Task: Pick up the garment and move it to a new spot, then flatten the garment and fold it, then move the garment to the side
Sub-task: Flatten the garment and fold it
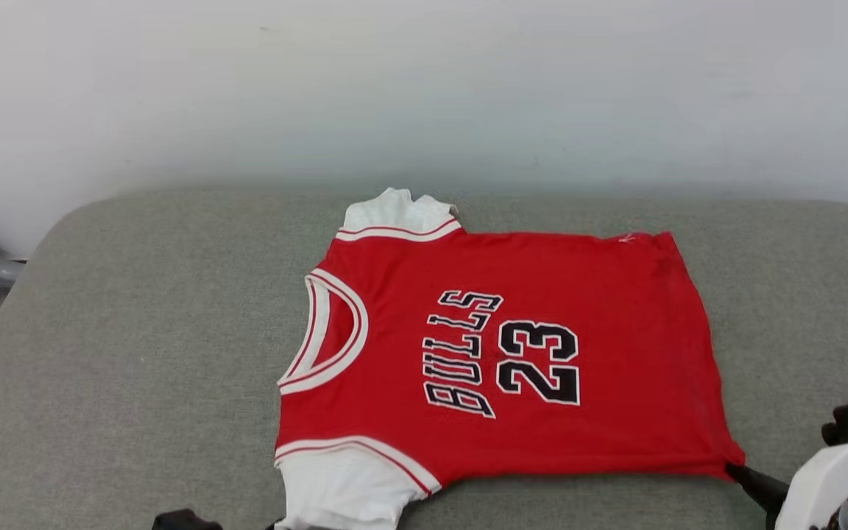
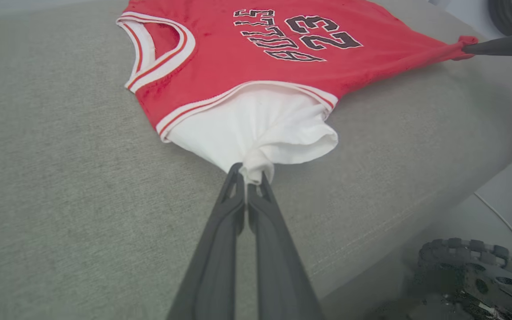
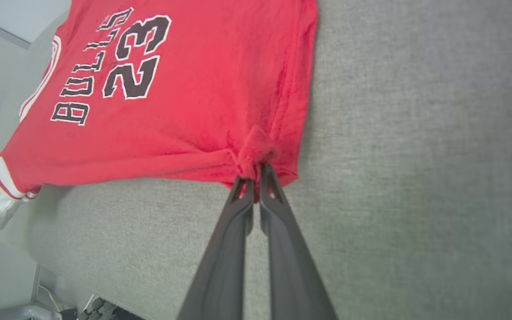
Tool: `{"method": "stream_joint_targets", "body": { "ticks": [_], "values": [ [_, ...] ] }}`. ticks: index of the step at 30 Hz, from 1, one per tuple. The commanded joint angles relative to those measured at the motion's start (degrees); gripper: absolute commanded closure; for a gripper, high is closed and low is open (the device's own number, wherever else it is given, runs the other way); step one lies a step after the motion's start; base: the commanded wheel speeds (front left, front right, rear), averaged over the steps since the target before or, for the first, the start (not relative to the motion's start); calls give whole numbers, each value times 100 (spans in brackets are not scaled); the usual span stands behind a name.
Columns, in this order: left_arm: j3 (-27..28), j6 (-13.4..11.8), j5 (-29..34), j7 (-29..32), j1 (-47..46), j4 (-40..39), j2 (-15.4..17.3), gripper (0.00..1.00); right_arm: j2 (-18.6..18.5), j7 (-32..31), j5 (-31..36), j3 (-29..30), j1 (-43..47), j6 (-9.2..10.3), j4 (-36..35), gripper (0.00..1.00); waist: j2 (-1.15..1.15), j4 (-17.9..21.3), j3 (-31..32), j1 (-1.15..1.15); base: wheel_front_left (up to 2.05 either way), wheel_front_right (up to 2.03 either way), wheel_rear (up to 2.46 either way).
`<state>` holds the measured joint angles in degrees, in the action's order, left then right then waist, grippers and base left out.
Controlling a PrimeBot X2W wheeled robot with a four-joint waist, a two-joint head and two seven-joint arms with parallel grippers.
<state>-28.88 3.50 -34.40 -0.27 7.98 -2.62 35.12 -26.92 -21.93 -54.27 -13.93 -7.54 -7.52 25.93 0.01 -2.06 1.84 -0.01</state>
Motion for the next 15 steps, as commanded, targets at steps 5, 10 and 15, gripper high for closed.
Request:
{"method": "stream_joint_targets", "body": {
  "ticks": [5,10,15],
  "values": [
    [5,-72,-249,181,627,-458,260,100,-301,-163,-141,62,682,7,-497,100,-1,-57,89,1,0,0,0],
    [-12,-76,-394,303,952,-835,447,100,-512,-441,-318,223,1166,7,-1023,100,-1,-104,91,1,0,0,0],
    [93,-130,-295,250,786,-1087,543,100,-559,-639,-388,525,1370,7,-1557,100,-1,-115,29,1,0,0,0]
  ]
}}
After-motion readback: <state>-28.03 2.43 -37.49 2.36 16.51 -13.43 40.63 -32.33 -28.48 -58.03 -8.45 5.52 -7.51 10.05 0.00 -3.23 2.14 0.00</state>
